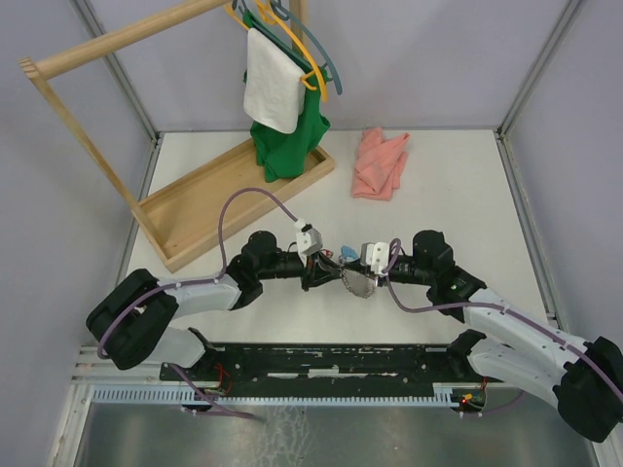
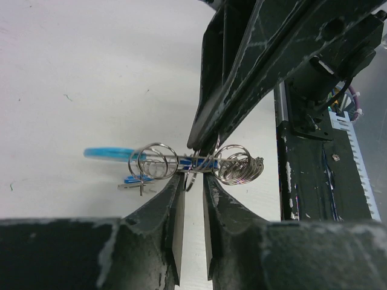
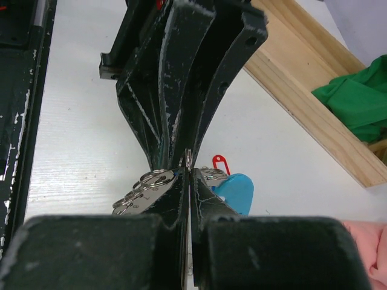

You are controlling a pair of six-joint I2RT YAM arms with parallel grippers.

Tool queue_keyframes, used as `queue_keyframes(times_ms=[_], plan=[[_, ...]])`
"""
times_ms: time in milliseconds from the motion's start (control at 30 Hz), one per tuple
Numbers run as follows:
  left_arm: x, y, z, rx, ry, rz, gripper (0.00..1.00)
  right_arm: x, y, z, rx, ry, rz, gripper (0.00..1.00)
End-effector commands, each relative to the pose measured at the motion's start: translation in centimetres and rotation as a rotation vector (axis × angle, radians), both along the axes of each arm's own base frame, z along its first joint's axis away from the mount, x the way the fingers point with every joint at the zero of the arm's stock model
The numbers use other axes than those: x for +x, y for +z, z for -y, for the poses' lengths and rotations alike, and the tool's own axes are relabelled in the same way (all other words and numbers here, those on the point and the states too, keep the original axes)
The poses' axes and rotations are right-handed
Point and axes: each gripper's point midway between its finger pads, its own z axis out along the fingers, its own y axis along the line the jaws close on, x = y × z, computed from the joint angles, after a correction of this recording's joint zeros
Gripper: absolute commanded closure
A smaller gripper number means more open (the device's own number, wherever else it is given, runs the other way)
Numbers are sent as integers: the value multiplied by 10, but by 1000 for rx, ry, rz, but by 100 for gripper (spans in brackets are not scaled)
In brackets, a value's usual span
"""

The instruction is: Put the keys on the keyring

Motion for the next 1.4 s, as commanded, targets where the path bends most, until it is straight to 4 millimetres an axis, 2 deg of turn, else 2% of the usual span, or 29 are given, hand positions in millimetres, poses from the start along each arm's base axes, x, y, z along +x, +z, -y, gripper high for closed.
queue_keyframes(times_ms=[0, 233, 433, 667, 800, 1100, 1267, 1367], plan=[[1, 17, 0, -97, 40, 36, 73, 2, 53, -11, 161, 34, 119, 99], [9, 29, -26, -87, 158, 231, 64, 3, 51, -5, 151, 20, 115, 99], [4, 56, -37, -139, 163, 397, 62, 4, 50, -6, 142, 27, 118, 99], [-1, 77, -29, -202, 97, 495, 61, 1, 48, -7, 139, 44, 113, 99], [1, 81, -22, -202, 66, 525, 61, 0, 49, -7, 137, 53, 115, 99], [4, 82, -15, -200, 44, 543, 61, -4, 50, -8, 127, 80, 117, 99], [0, 78, -11, -191, 3, 532, 64, -4, 52, -9, 131, 84, 120, 99], [-2, 73, -9, -178, -21, 525, 70, -4, 55, -9, 137, 86, 122, 99]])
